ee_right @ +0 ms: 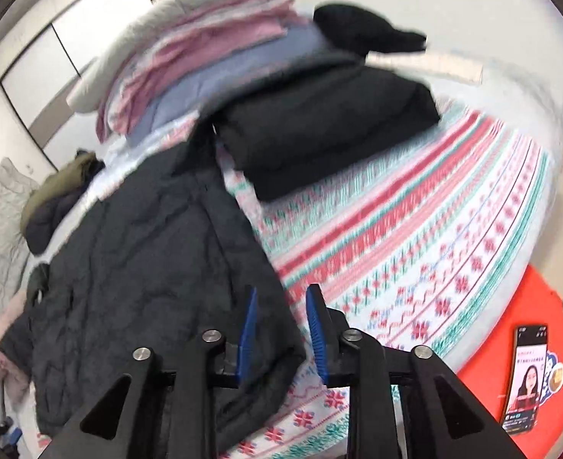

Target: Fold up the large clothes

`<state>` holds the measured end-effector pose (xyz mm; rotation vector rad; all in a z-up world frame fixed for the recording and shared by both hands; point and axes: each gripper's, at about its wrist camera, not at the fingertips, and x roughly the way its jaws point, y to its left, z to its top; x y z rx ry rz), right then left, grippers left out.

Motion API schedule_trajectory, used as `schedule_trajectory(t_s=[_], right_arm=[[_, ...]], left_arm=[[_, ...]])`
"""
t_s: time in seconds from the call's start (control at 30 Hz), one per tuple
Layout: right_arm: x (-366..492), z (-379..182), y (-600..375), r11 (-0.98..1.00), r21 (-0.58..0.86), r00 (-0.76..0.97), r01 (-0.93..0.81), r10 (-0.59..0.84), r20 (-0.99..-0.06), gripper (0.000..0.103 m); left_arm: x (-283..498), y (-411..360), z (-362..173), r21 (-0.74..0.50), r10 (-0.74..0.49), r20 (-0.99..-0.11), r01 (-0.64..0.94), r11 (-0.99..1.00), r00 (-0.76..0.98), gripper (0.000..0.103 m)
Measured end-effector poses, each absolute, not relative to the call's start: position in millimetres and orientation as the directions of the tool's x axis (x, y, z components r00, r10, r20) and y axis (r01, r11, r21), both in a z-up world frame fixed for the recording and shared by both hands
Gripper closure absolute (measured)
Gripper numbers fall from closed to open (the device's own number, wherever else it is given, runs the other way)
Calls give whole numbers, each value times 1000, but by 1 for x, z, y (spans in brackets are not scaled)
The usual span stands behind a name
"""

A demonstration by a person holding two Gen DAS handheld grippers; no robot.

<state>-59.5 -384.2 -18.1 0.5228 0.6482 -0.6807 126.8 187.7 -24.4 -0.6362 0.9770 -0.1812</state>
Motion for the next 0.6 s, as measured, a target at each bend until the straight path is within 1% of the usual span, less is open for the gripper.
schedule_trajectory(t_s=[0.03,0.07,0.1,0.17,0.23,0.33,0.4,0.5,0.53,0.57,0.6], right_arm=[[-56,-11,-380,676,230,616,700,-408,-674,62],[-51,-6,-375,694,233,633,681,-399,-663,49],[-43,-3,-369,724,234,654,649,-374,-657,40],[-25,1,-356,774,217,670,595,-328,-665,37],[-4,3,-342,811,180,669,557,-309,-676,36],[21,8,-321,856,138,680,497,-286,-675,31],[31,13,-308,878,124,698,462,-274,-661,27],[51,23,-298,896,104,726,431,-276,-630,26],[56,29,-296,900,102,739,424,-278,-614,25],[61,35,-297,900,111,758,422,-283,-588,23],[65,40,-298,897,124,770,424,-285,-570,18]], left_arm=[[126,184,-19,-595,-432,-699,-128,794,570,36],[127,178,-16,-609,-444,-688,-124,783,574,27],[129,170,-13,-618,-452,-682,-121,777,575,20],[137,152,-10,-630,-471,-676,-112,769,567,17],[145,136,-9,-629,-471,-682,-120,768,559,15],[152,110,-7,-601,-418,-691,-148,785,589,12],[162,90,-8,-577,-416,-704,-124,807,576,11],[180,58,-7,-561,-450,-727,-70,825,519,11],[186,48,-5,-543,-444,-738,-58,837,509,11],[195,35,0,-516,-424,-750,-47,855,508,11],[201,27,3,-505,-417,-749,-37,862,515,11]])
